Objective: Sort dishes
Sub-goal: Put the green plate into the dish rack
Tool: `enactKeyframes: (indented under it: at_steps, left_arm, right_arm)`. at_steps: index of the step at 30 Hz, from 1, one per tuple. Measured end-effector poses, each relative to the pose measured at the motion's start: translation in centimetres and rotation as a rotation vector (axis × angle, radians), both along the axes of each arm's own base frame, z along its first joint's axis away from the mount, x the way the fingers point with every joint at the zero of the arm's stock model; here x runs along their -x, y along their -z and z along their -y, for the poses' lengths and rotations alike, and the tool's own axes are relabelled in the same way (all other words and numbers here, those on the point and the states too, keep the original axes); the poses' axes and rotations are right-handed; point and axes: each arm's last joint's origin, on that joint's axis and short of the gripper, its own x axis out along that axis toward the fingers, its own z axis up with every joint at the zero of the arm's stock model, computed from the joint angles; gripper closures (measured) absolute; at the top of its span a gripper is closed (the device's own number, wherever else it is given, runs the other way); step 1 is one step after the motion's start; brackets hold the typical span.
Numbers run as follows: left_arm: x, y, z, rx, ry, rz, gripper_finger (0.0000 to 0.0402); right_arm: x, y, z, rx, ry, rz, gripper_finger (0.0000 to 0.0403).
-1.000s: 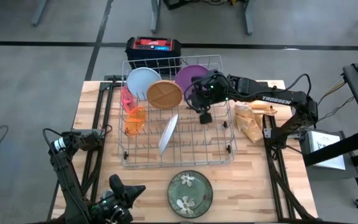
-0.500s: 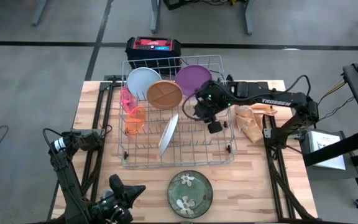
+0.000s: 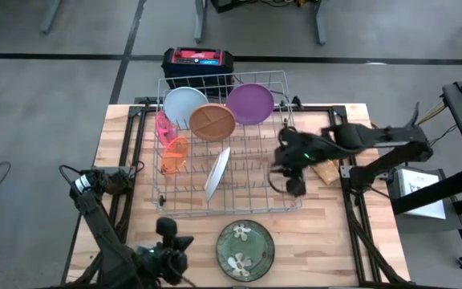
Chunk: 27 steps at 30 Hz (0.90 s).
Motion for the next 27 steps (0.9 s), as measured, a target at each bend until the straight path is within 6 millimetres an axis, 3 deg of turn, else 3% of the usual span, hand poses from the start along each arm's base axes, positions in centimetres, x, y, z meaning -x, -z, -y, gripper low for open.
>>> enactKeyframes:
  at_steps: [4, 8, 12, 18, 27]
  left_arm:
    - [-0.9, 0.3, 0.8, 0.145, 0.048, -0.093, 0.0401]
    - [-1.0, 0.3, 2.5, 0.201, 0.194, -0.116, 0.0401]
    - [-0.6, 0.6, 4.1, 0.240, 0.293, -0.098, 0.0401]
    - [-0.8, 2.0, 4.9, 0.300, 0.307, -0.053, 0.0401]
    - [-0.9, 5.9, 5.5, 0.333, 0.333, -0.018, 0.0401]
  right_arm:
    - [2.1, -0.1, -2.7, -0.205, 0.169, 0.010, 0.0340]
    - [3.9, 1.4, -5.8, -0.346, 0.262, -0.037, 0.0340]
    - [5.3, 4.1, -9.2, -0.403, 0.367, -0.075, 0.0330]
    - [6.2, 8.7, -13.7, -0.458, 0.545, -0.058, 0.0302]
    - [5.9, 15.6, -17.8, -0.508, 0.727, -0.097, 0.0232]
